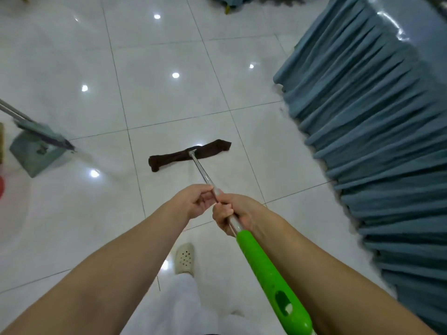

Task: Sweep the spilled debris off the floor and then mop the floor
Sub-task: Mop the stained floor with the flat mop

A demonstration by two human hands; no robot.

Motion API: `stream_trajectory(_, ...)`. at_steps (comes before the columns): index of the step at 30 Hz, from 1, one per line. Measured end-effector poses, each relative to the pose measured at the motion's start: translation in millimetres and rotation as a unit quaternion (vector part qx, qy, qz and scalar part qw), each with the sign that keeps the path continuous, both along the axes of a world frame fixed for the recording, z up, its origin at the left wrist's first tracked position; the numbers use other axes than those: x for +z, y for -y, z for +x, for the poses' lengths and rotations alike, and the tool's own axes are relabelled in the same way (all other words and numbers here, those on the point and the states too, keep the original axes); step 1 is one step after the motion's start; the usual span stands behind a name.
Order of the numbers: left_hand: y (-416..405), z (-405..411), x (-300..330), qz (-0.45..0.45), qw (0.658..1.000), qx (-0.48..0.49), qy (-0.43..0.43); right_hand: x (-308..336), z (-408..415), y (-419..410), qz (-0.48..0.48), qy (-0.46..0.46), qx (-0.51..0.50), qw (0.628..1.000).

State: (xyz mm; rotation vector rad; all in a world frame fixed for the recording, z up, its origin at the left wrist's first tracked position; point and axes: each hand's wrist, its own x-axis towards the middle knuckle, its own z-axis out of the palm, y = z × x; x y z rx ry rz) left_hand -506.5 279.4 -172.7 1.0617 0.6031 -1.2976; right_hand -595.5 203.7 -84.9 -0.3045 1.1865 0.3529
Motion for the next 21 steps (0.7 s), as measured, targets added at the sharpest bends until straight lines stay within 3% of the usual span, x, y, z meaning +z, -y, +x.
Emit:
stream_trajectory(10,-19,112,-16,0.017,0.999,0.02,0.032,-21,117,-14,-0.008,0.017,0.056,0.998)
stream_trajectory(21,-52,174,-31,0.046,0.994,0.09,0.03,-51,185,-41,0.001,0.034,0.137,0.99)
